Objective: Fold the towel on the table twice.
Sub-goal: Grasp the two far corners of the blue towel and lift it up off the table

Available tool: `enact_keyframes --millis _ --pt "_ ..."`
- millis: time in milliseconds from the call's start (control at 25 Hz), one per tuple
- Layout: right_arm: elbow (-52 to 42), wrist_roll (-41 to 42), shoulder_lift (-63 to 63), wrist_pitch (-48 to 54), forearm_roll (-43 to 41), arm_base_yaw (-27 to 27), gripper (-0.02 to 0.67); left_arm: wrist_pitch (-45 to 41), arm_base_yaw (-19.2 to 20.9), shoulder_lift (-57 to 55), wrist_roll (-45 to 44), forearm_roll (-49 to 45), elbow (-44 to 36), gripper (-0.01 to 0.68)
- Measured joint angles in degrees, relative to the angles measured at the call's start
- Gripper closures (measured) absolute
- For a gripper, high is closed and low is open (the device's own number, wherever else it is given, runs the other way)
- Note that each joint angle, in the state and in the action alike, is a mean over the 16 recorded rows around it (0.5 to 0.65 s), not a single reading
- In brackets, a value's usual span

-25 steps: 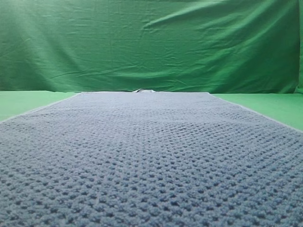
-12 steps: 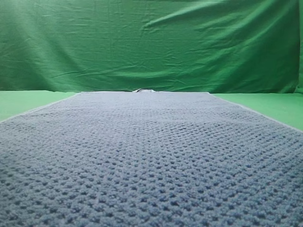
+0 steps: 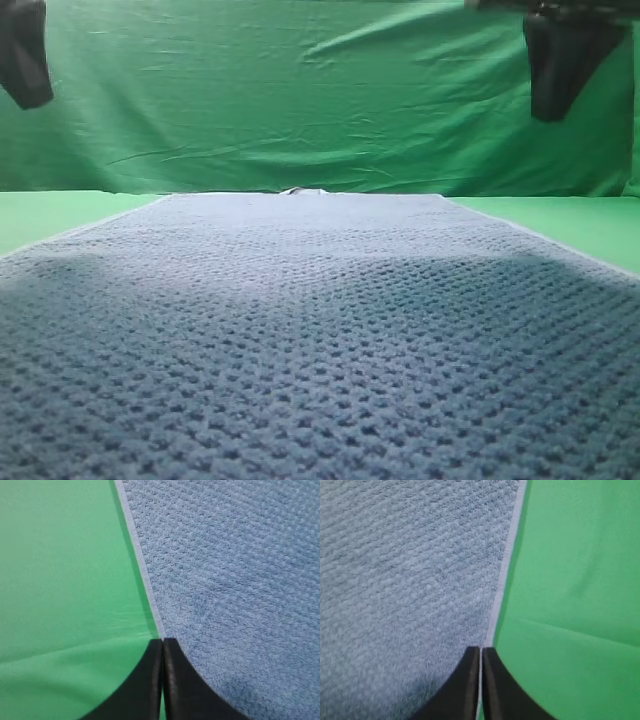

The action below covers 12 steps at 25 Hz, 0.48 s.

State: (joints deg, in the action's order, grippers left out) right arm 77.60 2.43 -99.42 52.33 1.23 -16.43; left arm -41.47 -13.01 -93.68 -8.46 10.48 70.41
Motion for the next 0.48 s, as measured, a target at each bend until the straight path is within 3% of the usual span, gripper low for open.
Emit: enact_keyframes --millis 280,480 --pt "6.0 -3.4 -10.1 0.8 -3.3 -1.1 0.617 -0.7 -1.4 -7.9 2.2 -2.8 4.6 0.662" --pt "7.7 -3.8 -13.7 0.1 -3.6 -1.1 0.476 -0.7 -1.9 -11.0 4.8 -3.5 5.8 0.536"
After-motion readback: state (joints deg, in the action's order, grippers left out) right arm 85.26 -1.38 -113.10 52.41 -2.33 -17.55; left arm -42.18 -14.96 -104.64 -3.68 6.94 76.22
